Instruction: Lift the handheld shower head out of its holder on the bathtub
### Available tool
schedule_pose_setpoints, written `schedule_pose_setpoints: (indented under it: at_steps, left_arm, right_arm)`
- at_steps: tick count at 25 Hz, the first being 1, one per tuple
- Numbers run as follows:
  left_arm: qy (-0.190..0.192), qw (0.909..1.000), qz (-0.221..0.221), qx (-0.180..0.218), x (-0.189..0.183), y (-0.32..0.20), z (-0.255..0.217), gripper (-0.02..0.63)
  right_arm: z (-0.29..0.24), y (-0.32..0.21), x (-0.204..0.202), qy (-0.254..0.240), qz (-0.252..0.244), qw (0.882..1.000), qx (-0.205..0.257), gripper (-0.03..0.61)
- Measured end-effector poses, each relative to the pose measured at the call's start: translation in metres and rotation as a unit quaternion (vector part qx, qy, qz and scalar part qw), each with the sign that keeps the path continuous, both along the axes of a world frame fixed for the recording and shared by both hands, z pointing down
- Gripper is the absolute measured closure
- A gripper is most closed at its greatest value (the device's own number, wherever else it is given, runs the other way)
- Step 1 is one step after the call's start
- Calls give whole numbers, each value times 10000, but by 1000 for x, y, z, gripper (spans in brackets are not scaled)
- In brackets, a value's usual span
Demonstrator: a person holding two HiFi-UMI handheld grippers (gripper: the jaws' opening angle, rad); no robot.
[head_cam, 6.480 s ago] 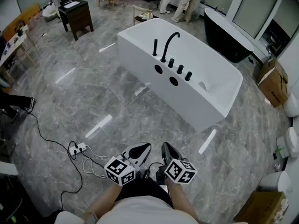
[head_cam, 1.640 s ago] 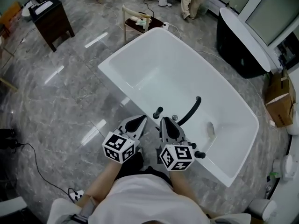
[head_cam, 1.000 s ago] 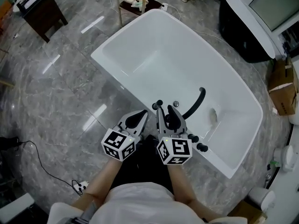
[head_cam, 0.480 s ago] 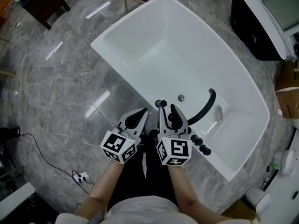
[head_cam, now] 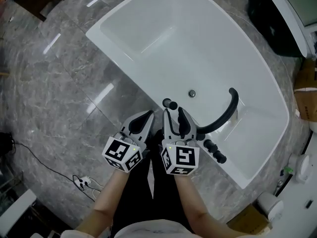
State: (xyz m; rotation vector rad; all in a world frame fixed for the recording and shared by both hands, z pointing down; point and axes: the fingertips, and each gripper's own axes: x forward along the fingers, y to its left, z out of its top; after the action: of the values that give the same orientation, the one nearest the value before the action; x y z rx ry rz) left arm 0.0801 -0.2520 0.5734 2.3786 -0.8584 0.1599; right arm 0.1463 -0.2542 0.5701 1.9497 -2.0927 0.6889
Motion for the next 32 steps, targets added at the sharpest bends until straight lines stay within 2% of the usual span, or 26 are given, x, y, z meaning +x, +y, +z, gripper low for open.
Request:
schedule_pose_setpoints:
  at_steps: [20,28,32]
  left_arm:
    - [-30,9996,-44,-290,-10,-12,85,601]
    - [34,9992,33,-407,-1,-6,105,601]
    - [26,9991,-5,-419,-3,-7,103,601]
  right_arm:
    - [98,-28,3,121,337,9989,-311,410]
    - [120,-34,10,464,410,9977,-269,411]
    - [121,-34,10,716,412,9961,-310,434]
